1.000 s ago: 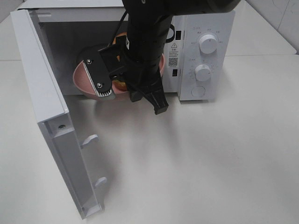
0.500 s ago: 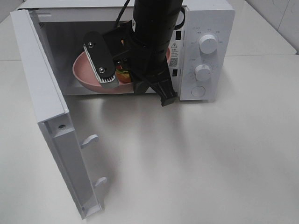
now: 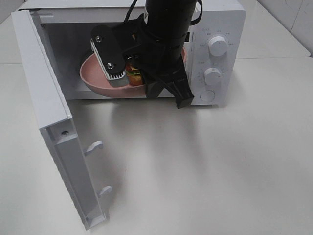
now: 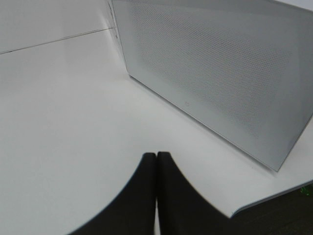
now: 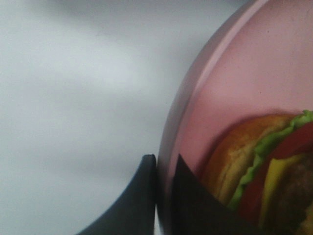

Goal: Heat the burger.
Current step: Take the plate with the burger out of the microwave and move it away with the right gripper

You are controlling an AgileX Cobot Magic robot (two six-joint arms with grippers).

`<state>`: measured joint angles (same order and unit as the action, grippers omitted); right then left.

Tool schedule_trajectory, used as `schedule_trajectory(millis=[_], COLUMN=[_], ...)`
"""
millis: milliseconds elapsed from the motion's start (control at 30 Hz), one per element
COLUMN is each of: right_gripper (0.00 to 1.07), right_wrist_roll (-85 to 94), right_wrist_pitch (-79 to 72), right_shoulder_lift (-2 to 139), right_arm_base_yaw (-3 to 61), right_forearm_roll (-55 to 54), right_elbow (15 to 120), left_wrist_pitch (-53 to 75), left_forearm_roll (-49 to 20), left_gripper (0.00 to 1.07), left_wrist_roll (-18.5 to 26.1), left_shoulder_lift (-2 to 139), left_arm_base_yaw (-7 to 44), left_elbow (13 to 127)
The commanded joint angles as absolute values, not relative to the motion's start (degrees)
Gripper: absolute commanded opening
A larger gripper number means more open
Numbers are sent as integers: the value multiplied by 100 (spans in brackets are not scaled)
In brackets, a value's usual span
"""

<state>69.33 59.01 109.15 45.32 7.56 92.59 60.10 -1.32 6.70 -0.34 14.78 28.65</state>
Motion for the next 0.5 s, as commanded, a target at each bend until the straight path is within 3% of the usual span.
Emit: schedule_trajectory(millis=[33, 233, 500], right_gripper=[0, 0, 0], right_wrist_roll=[6818, 6744, 6560], right_wrist_pitch=[5936, 5999, 5489], right_shoulder_lift=[10731, 10697, 10302], right_arm_base_yaw=[4538, 4538, 4538], right_forearm_roll=[785, 785, 802], right_elbow=[9299, 9213, 8291], left_wrist_pitch=[5924, 5924, 5924], left_forearm_roll=[-166, -166, -166], left_gripper=[0, 0, 0], left_wrist_roll=[653, 653, 653], left_shoulder_lift=[-149, -149, -149], left_arm_base_yaw=[1450, 1450, 1450], left_elbow=[2848, 2848, 2848])
